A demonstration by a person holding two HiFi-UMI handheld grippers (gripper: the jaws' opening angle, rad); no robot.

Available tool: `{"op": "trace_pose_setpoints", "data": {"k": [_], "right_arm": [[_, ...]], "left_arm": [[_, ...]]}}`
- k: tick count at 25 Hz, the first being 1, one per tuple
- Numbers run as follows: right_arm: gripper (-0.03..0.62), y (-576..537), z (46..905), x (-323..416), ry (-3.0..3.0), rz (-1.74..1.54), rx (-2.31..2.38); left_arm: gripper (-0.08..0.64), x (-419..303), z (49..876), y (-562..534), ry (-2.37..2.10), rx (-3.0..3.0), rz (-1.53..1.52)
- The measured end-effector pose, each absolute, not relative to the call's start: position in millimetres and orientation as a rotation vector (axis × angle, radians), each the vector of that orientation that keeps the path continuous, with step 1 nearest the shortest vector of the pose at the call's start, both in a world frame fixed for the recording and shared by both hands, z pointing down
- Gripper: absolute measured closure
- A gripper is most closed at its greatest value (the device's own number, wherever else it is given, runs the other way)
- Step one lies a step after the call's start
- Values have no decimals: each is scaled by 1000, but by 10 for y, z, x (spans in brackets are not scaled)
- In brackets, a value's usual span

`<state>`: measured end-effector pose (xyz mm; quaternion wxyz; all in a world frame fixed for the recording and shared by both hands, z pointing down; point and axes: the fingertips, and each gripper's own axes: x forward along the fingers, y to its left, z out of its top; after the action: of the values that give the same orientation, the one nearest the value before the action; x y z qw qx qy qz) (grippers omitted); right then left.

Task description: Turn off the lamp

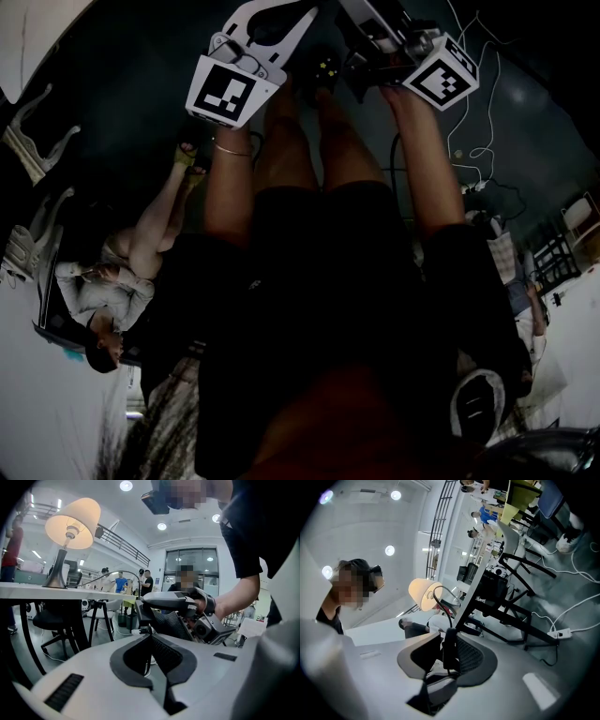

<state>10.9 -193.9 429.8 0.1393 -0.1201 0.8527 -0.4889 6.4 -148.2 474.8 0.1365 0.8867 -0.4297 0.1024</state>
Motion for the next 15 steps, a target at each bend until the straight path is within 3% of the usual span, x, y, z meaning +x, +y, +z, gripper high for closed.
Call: {"op": "trace_pose_setpoints", "data": {"k": [15], "right_arm": [[517,-1929,4324,104,2451,-1441,-347]], "left_arm": [[548,66,4749,-1476,-1249,2551,284]]}}
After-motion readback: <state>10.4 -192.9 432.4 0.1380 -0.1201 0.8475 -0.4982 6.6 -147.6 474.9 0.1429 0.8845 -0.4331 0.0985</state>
